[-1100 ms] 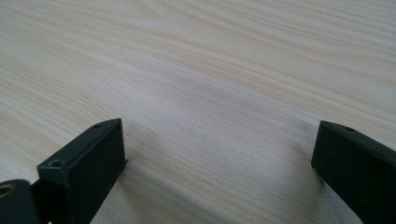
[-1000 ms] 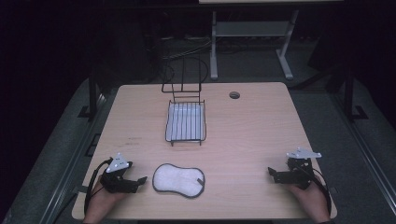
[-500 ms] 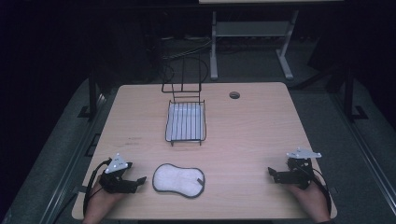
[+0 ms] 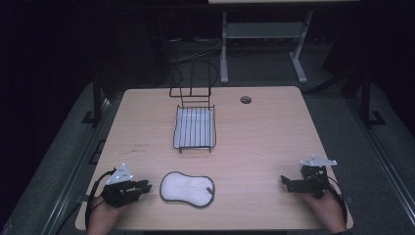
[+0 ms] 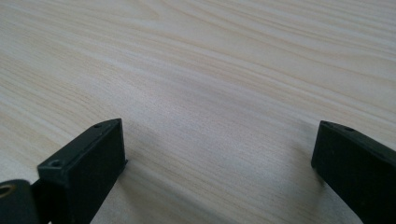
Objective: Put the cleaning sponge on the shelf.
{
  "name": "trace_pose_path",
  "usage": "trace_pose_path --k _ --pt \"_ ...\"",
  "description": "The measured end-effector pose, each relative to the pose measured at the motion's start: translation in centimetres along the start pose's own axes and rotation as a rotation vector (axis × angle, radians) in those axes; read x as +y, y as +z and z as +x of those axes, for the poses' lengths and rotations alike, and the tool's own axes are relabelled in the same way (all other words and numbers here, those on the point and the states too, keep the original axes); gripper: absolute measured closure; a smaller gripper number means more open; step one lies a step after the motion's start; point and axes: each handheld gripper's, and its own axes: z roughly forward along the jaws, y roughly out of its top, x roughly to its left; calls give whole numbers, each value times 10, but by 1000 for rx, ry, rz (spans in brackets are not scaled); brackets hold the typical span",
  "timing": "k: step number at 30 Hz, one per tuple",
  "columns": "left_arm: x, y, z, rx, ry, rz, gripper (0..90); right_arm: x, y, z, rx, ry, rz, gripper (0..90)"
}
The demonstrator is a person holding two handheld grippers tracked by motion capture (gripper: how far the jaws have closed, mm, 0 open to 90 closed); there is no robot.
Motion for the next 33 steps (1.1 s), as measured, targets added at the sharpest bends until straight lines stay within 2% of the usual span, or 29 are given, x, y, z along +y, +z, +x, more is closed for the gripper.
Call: trace_pose_path --k 1,2,3,7,10,12,20,33 --pt "1 0 -2 -15 2 -4 825 0 0 0 0 0 0 24" --pt "4 0 -7 -48 2 -12 896 0 0 0 0 -1 0 24" --pt "4 0 -7 -48 2 -12 897 0 0 0 0 -1 0 24" --pt "8 3 -19 -104 6 -1 898 0 0 0 0 0 0 23" --pt "10 6 -24 -117 8 -1 898 0 0 0 0 0 0 24" --pt "12 11 -31 -138 24 11 898 0 0 0 0 -1 1 24" --pt "11 21 -34 -158 26 46 898 0 0 0 0 -1 0 24" --pt "12 29 -27 -135 15 71 898 0 0 0 0 1 0 24"
